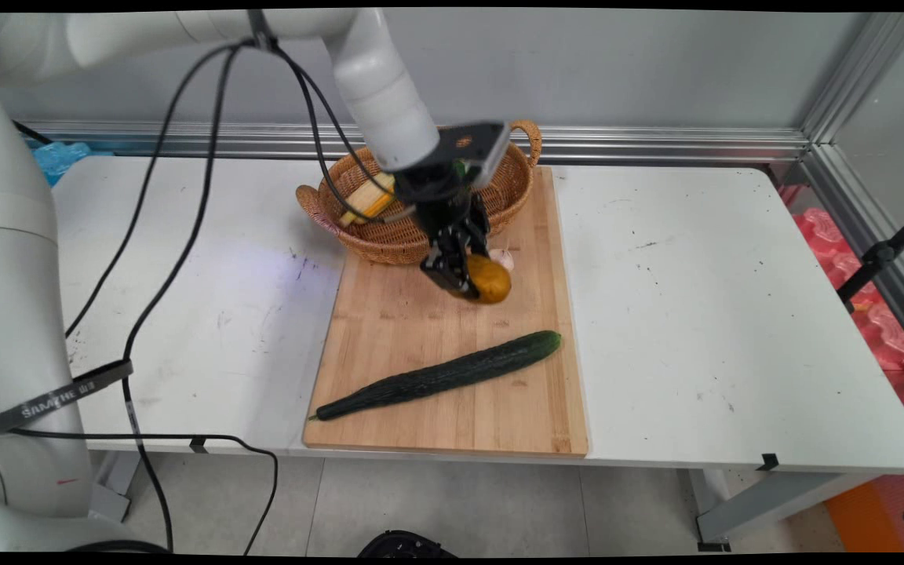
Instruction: Place the picked object in the vegetable basket
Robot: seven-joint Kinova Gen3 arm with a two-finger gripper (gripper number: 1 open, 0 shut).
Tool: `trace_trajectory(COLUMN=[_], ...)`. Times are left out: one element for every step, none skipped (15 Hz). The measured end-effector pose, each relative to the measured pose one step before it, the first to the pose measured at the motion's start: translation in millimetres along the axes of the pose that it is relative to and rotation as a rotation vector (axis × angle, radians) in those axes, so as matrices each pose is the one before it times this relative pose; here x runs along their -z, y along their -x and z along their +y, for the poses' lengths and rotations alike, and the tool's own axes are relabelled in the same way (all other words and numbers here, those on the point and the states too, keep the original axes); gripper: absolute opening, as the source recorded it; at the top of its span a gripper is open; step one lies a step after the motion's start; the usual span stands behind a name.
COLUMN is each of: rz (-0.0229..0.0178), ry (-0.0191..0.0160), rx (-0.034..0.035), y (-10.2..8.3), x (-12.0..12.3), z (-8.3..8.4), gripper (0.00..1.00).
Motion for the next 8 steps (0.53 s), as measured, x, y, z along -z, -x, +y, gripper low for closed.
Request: trace_trajectory(rz=[0.00431, 0.00278, 0.00276, -0.00045, -0.00340, -0.00246, -0.00346, -0.00196], ry=[-0.02035, -0.02103, -0.02845, -0.02817, -0.02081, -0.01440, -0.02168, -0.01405], rx=[0.02965, 0.02975, 0.04053, 0.04467, 0.03525, 0.02412, 0.03653, 0.02426], y=[-1.77, -0.70, 0.52, 2.43, 3.00, 2.20, 3.26, 2.27], x=[13.49, 11.62, 13.59, 12.29, 7.96, 4.89, 6.74, 3.83], z=[0.10, -0.13, -0.67, -0.94, -0.95, -0.83, -1.42, -1.17], gripper=[0.00, 0.00, 0.00, 0.00, 0.00, 0.00, 0.00, 0.00])
